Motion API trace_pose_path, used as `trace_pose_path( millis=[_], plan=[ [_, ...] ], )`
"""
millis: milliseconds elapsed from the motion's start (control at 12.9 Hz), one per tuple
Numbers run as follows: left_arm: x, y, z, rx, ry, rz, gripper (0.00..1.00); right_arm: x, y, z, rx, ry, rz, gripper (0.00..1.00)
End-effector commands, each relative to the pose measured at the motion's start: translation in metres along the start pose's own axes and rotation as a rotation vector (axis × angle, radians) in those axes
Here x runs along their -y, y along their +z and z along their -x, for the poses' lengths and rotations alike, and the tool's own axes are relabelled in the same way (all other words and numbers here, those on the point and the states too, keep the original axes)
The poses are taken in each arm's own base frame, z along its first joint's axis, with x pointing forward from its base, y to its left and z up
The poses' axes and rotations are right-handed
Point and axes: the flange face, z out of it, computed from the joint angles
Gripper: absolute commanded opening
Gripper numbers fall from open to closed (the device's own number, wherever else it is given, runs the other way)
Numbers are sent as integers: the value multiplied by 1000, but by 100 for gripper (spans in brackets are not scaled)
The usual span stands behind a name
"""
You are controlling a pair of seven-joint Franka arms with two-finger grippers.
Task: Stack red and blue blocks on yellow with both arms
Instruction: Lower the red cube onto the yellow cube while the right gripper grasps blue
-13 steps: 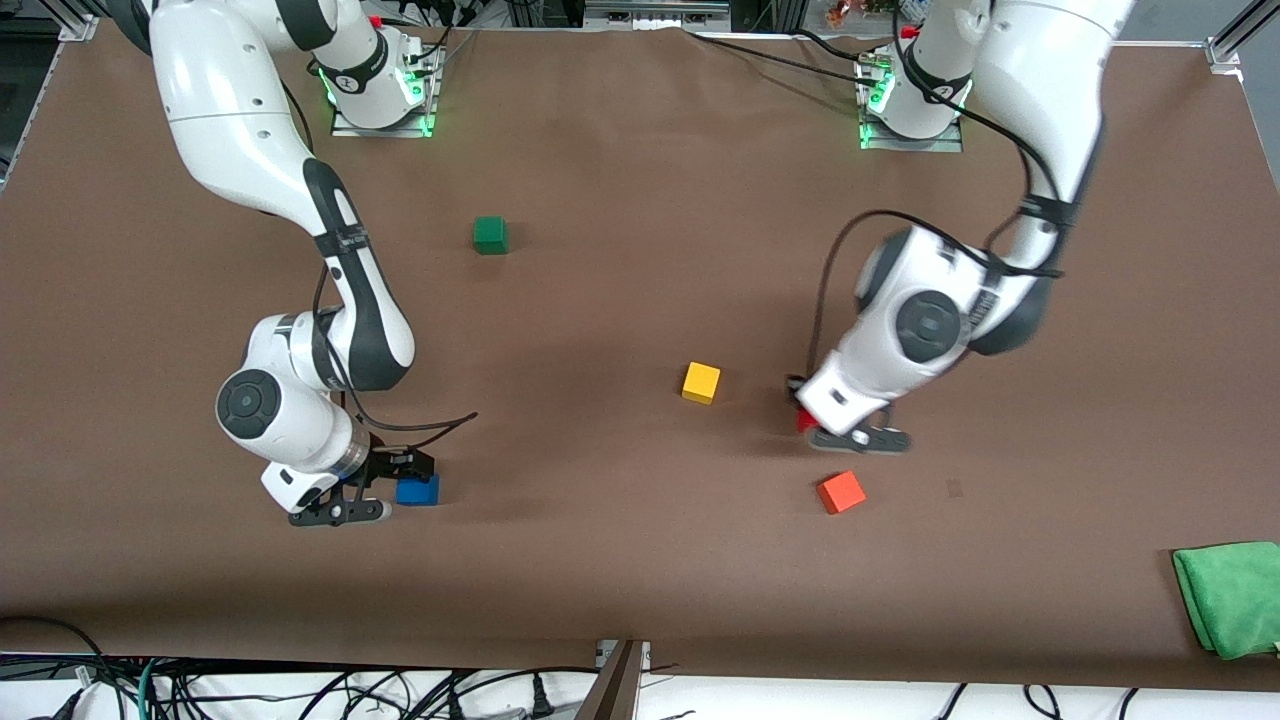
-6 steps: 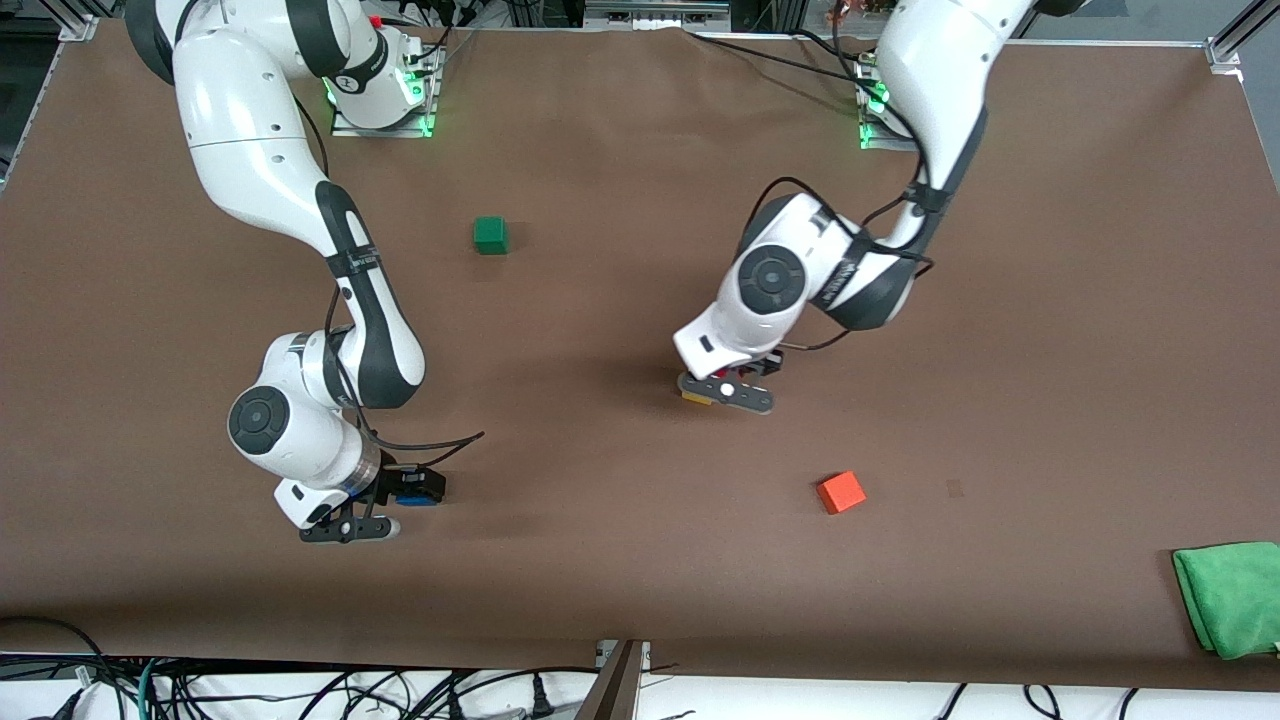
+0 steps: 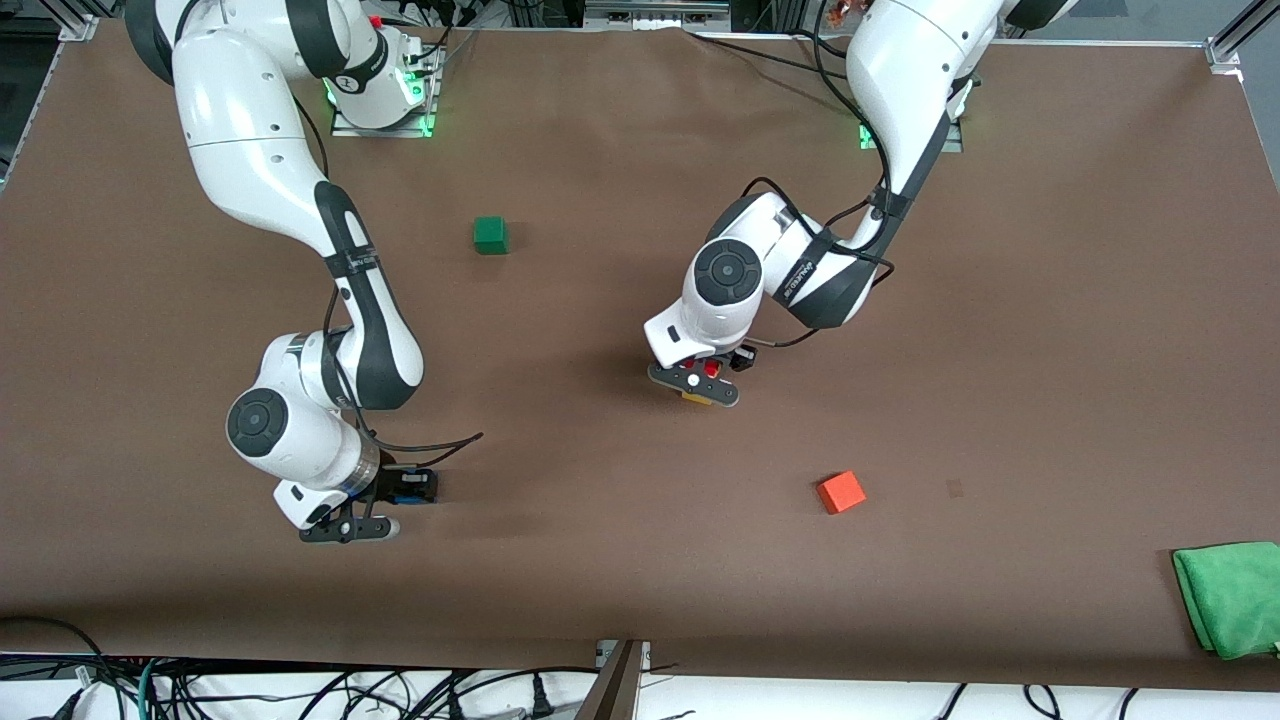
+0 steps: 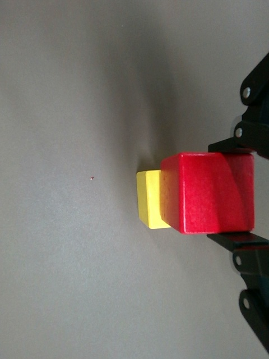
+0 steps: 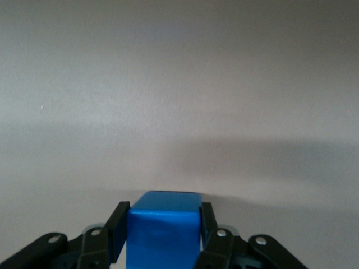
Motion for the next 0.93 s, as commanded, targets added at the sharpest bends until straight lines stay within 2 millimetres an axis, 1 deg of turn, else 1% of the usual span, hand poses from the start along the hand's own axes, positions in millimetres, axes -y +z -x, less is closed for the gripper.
trace_pose_path(
  millis=[0,155,233,310,388,465,543,620,698,775,853],
  plan=[
    [-1,-4,-5,-10,17,-23,9,11,-29,-1,65,-1,-19,27],
    [2,-4,-6,-11,18,-24,9,37,-56,-2,98,-8,-25,27],
    [3,-3,-7,-9,18,-25,9,47,-64,0,118,18,-22,27],
    [3,0,-6,-5,18,-25,9,62,-86,-1,124,38,-26,27],
    [3,1,-7,-7,15,-23,11,75,-98,0,141,59,-26,27],
    [1,3,-8,-19,7,-14,28,89,-110,1,149,76,-26,27],
    [2,2,-9,-20,-6,-9,99,112,-119,3,143,89,-25,27],
    [2,-3,-10,-29,-32,-5,100,139,-122,11,130,95,13,28],
    [4,-10,-12,-35,-46,-4,100,153,-126,15,115,108,49,28],
    [10,-26,-19,-57,-56,0,100,169,-125,21,114,129,56,28],
    [27,-43,-27,-55,-81,3,100,179,-124,25,113,155,59,28]
  ],
)
